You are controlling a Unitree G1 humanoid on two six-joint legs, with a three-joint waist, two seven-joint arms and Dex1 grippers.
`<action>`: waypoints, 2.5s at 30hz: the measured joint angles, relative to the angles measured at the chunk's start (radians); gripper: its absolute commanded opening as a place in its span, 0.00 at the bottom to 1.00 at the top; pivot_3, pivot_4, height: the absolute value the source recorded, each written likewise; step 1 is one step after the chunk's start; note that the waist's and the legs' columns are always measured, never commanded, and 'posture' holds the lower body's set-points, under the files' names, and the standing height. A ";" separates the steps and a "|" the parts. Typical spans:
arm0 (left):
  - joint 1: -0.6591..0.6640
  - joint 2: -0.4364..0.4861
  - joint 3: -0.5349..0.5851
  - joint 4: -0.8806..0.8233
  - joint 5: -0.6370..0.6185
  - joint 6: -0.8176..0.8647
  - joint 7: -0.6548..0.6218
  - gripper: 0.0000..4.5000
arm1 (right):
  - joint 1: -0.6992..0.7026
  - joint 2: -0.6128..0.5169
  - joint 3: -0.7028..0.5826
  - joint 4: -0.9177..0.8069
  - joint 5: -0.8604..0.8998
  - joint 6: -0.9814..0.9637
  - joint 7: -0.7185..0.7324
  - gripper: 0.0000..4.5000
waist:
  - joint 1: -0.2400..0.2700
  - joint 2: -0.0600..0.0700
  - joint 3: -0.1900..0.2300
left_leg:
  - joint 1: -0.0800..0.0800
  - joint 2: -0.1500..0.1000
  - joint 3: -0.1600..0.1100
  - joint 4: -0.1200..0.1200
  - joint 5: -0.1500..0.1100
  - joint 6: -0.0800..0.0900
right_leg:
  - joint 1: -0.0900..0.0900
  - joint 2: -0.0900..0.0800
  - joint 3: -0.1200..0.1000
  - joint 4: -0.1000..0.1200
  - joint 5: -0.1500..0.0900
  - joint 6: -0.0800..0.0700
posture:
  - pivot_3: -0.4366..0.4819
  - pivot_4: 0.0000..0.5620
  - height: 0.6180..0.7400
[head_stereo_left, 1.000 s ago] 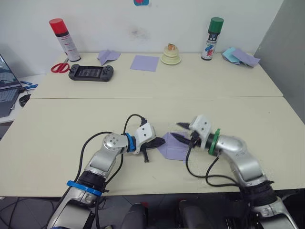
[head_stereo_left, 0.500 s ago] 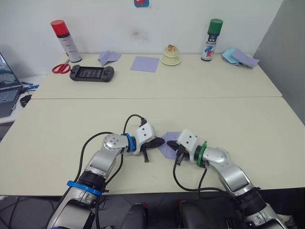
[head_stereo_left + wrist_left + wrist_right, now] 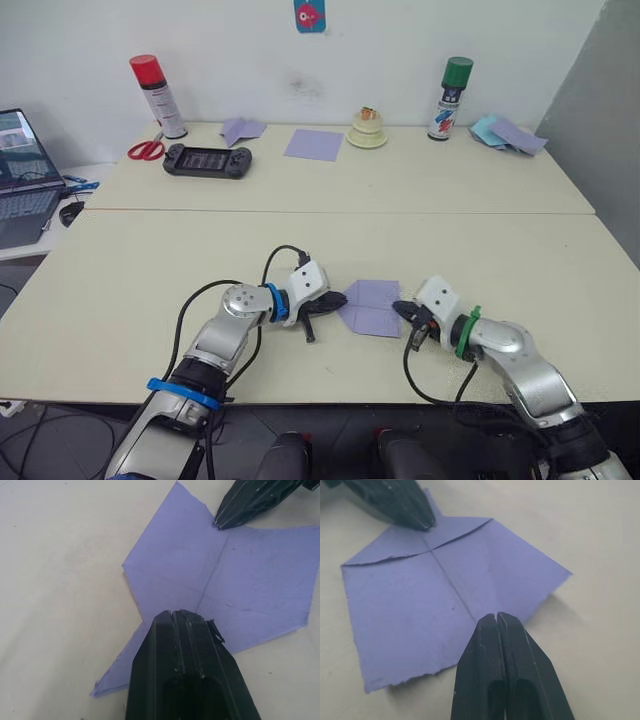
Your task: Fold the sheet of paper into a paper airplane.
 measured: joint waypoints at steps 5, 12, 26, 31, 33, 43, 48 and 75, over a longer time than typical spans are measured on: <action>-0.016 -0.021 0.000 -0.007 0.000 0.024 0.006 0.00 | 0.005 0.043 -0.053 -0.067 0.093 -0.077 0.018 0.00 | 0.000 0.001 0.001 | -0.011 -0.001 -0.001 0.000 0.000 0.000 | -0.009 -0.001 -0.001 -0.001 0.002 0.003 | 0.48 0.27 1.00; -0.037 -0.070 -0.019 -0.013 0.001 0.063 0.007 0.00 | -0.033 0.053 0.060 0.028 0.018 -0.116 0.020 0.00 | 0.002 0.001 0.001 | -0.015 -0.001 -0.001 0.000 0.000 0.000 | -0.013 -0.001 -0.002 -0.001 0.002 0.003 | 0.48 0.27 1.00; -0.008 -0.013 0.026 0.006 -0.023 0.060 0.000 0.00 | -0.092 0.051 0.125 0.093 -0.039 -0.072 0.017 0.00 | -0.003 0.002 0.000 | -0.009 0.000 -0.001 -0.001 0.000 0.000 | -0.009 0.000 -0.001 0.000 0.002 0.003 | 0.48 0.27 1.00; 0.073 0.064 0.073 -0.037 -0.052 0.064 -0.025 0.00 | -0.074 0.051 0.122 0.088 -0.030 -0.072 0.019 0.00 | -0.002 0.001 -0.002 | 0.002 0.000 0.001 -0.007 0.000 0.000 | -0.001 -0.001 0.000 -0.002 0.001 0.001 | 0.48 0.27 1.00; 0.088 0.067 0.079 -0.052 -0.054 0.070 -0.022 0.00 | -0.074 0.053 0.121 0.090 -0.027 -0.074 0.021 0.00 | -0.002 0.002 -0.002 | 0.002 0.000 0.000 -0.008 0.000 0.000 | -0.001 -0.001 0.000 -0.002 0.001 0.001 | 0.48 0.27 1.00; 0.100 0.047 0.076 -0.092 -0.053 0.093 -0.002 0.00 | -0.079 -0.029 -0.010 -0.028 0.145 0.009 0.122 0.44 | 0.003 0.004 0.000 | -0.001 -0.002 0.001 -0.009 0.000 0.000 | -0.003 -0.004 0.000 -0.002 -0.001 0.001 | 0.48 0.27 1.00; 0.105 0.052 0.076 -0.094 -0.049 0.088 0.000 0.00 | -0.079 -0.120 -0.095 -0.086 0.249 0.127 0.177 0.76 | 0.001 0.003 0.000 | 0.000 -0.001 0.000 -0.009 0.000 0.000 | -0.003 -0.003 -0.001 -0.002 -0.001 0.001 | 0.48 0.27 1.00; 0.190 0.296 0.218 -0.601 -0.334 0.427 -0.127 0.00 | -0.336 -0.066 0.070 0.269 0.128 -0.195 0.428 0.01 | -0.002 0.004 0.012 | -0.024 -0.001 0.000 -0.008 -0.001 0.000 | -0.026 -0.003 -0.003 0.000 0.002 -0.004 | 0.48 0.27 1.00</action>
